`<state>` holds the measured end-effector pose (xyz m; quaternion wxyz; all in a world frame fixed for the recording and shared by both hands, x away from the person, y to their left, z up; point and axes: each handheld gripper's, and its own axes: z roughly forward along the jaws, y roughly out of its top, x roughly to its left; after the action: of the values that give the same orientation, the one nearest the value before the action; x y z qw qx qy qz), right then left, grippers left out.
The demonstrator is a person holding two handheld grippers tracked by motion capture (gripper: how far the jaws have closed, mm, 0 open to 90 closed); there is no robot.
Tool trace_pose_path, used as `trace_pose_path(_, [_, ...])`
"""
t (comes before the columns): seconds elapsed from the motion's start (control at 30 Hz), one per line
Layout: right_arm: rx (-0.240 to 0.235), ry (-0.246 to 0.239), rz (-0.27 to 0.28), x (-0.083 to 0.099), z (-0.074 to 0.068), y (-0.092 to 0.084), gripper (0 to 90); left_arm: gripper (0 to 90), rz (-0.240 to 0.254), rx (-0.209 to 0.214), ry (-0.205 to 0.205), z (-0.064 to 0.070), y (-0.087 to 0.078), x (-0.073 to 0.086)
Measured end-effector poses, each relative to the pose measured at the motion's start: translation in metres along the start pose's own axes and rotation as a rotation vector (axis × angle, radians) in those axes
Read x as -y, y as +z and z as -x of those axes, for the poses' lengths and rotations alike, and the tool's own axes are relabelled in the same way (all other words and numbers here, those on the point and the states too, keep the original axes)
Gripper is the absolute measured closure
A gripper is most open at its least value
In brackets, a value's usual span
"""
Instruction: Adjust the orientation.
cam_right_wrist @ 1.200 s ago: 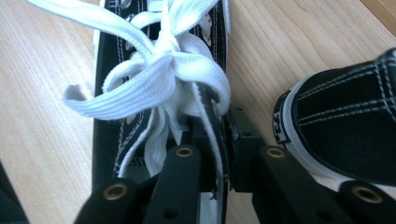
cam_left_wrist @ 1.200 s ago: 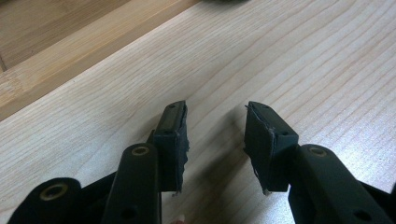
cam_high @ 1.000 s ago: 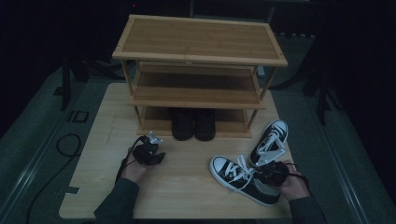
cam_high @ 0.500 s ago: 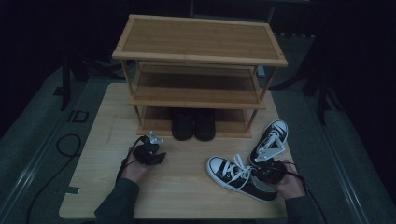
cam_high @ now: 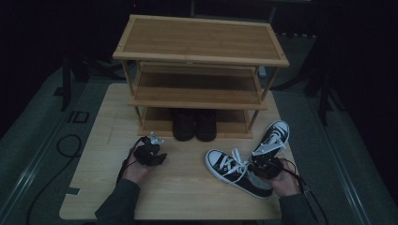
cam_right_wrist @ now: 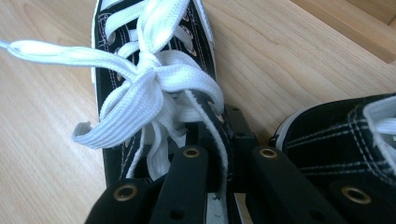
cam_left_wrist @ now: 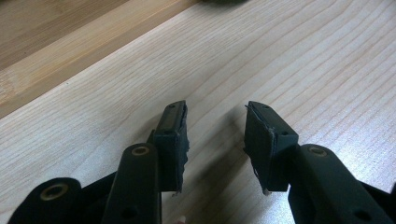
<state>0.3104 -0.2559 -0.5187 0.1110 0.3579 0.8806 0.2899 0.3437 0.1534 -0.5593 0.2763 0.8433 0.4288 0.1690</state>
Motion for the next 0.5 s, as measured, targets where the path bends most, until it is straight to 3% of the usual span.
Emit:
trace_pose_path(0.27, [0.03,0.021,0.01,-0.012,-0.001,0.003,88.1,59.4,0.002,0.005,-0.002,0.0,0.0,0.0])
trace_pose_path(0.5, [0.053,0.075,0.02,-0.02,-0.003,0.009,88.0,59.4,0.003,0.012,-0.006,-0.001,0.001,0.0])
